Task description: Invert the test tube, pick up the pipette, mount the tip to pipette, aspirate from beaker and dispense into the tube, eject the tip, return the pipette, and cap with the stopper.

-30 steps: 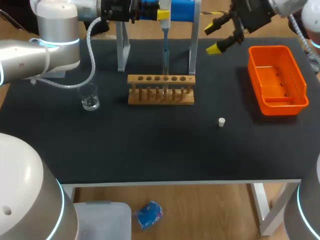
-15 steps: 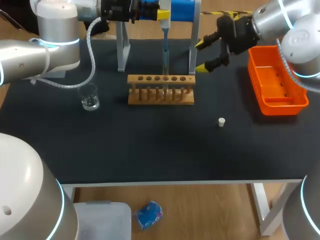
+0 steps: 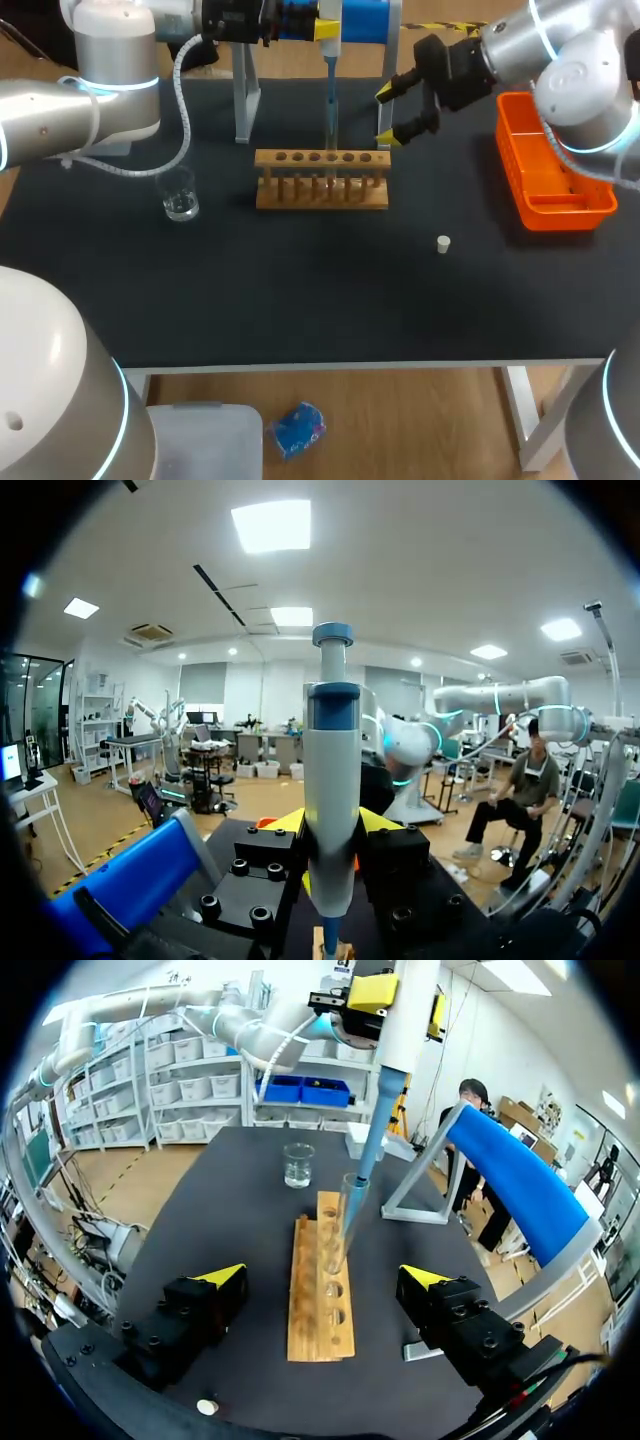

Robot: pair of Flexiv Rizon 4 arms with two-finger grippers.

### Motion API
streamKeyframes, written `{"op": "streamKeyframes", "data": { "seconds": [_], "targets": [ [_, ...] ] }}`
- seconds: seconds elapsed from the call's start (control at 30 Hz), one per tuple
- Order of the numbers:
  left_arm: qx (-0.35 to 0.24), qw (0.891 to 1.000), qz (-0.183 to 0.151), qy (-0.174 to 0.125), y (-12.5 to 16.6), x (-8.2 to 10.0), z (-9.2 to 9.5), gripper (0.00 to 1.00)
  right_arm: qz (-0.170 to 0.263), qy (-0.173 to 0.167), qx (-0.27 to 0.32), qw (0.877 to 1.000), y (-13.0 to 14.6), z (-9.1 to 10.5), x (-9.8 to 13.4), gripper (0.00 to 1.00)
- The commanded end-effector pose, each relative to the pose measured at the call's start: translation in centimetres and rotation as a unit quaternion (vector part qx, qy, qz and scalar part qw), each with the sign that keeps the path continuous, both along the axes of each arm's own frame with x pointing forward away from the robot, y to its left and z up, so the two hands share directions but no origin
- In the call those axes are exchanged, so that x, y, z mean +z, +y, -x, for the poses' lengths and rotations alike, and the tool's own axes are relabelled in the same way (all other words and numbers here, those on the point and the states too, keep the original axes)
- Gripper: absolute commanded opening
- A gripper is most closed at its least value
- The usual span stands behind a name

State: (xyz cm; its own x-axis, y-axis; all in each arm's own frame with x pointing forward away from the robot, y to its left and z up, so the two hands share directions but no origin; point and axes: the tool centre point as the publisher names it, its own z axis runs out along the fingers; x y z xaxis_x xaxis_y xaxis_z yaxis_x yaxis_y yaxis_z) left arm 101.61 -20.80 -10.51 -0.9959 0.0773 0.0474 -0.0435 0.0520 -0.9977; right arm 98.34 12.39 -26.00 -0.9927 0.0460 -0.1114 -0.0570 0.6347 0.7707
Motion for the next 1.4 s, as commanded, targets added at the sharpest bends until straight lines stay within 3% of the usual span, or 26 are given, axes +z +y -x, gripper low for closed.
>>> {"op": "streamKeyframes", "data": {
  "seconds": [0.03,1.4],
  "targets": [
    [0.001,1.0,-0.001,0.0,-0.03,0.1,0.04,0.0,0.003,0.004,0.001,1.0,0.54,-0.9,0.03,1.0],
    [-0.006,1.0,-0.005,-0.012,-0.12,0.97,0.74,0.0,-0.007,0.01,-0.011,1.0,0.84,-0.79,0.09,1.0]
  ]
}}
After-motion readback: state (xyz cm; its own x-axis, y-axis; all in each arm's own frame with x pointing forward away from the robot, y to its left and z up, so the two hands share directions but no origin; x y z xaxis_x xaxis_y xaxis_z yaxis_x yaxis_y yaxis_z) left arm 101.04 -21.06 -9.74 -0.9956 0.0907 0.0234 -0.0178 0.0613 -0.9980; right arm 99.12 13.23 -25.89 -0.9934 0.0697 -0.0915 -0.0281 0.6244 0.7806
